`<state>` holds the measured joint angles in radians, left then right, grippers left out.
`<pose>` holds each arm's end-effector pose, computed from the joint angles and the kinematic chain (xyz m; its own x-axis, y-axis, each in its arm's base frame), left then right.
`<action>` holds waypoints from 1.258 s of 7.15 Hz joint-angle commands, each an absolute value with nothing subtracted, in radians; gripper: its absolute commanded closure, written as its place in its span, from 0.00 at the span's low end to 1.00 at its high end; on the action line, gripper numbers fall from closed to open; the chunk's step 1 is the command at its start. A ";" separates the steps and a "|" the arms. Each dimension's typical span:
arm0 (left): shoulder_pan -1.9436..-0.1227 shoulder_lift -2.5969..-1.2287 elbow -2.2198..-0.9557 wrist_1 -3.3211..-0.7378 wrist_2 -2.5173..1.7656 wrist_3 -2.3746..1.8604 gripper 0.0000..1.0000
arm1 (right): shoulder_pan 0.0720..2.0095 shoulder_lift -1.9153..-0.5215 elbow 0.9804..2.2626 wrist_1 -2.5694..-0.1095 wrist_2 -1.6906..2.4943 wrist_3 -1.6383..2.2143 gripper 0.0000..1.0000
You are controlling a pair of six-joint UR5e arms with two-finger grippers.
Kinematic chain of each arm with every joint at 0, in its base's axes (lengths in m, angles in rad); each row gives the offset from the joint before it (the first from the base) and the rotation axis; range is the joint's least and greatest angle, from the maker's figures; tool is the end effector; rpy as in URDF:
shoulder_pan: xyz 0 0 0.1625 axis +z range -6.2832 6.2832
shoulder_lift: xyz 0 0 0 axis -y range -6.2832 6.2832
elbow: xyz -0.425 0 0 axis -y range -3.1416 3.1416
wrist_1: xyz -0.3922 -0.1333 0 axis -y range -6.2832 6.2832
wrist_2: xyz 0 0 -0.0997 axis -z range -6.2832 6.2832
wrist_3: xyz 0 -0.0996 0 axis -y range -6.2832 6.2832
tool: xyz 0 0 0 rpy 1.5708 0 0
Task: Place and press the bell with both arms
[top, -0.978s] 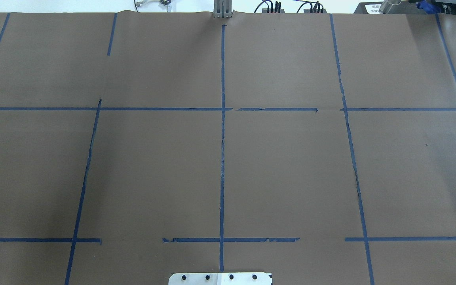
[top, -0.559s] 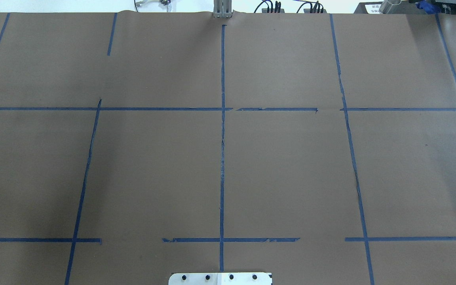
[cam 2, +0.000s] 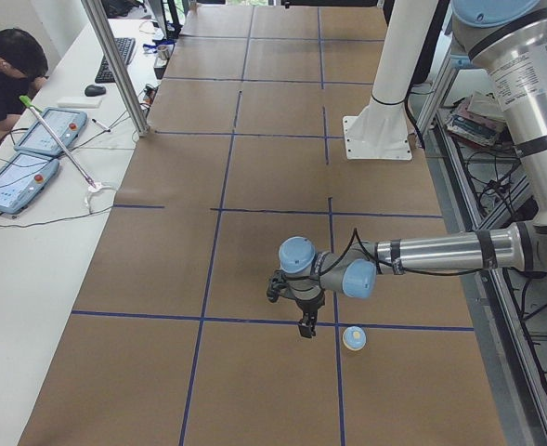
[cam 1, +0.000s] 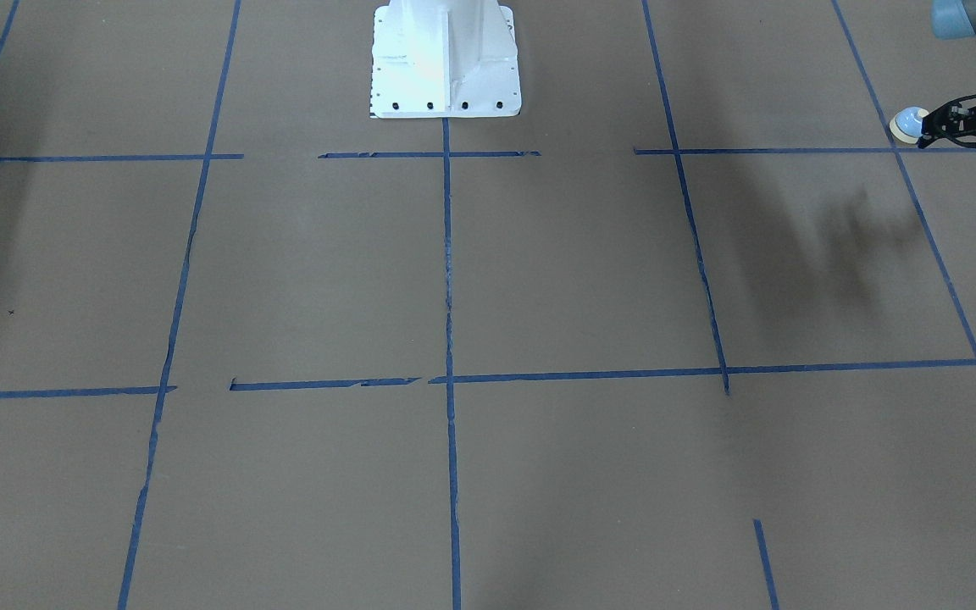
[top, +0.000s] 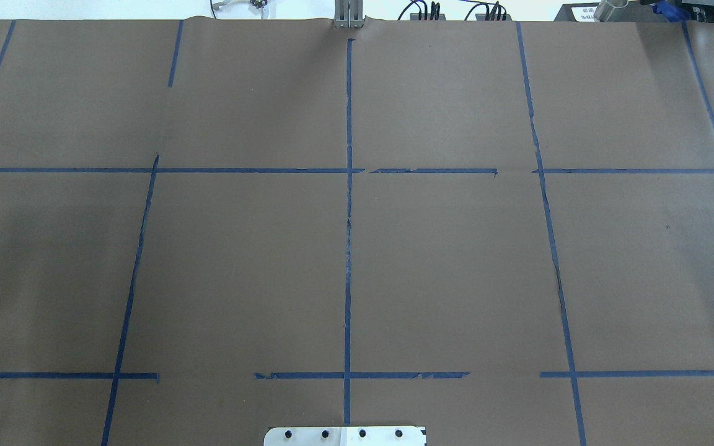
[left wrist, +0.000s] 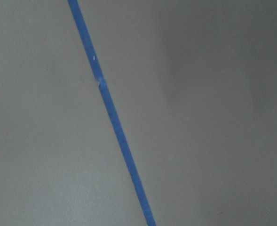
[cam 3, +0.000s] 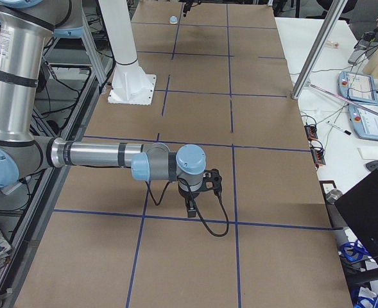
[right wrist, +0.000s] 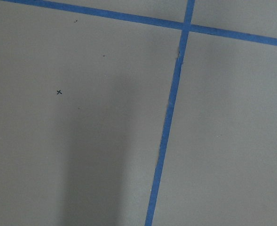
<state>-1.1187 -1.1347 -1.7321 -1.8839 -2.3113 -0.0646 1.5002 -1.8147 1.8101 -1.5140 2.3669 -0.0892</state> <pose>0.0718 -0.2991 0.7238 0.6795 0.2869 -0.6752 -0.3935 0.9193 -0.0053 0.0343 -0.3962 0.6411 0.6861 -0.1749 0.7062 0.1321 0.9845 0.1155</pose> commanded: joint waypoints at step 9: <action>-0.940 -1.106 -1.601 -1.888 -2.390 -0.066 0.38 | 1.500 -1.818 1.809 -1.488 2.367 -0.087 0.00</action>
<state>-0.9415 -1.1060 -1.6024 -1.8887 -2.3900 -0.0658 1.5002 -1.8175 1.8088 -1.4883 2.3669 -0.0878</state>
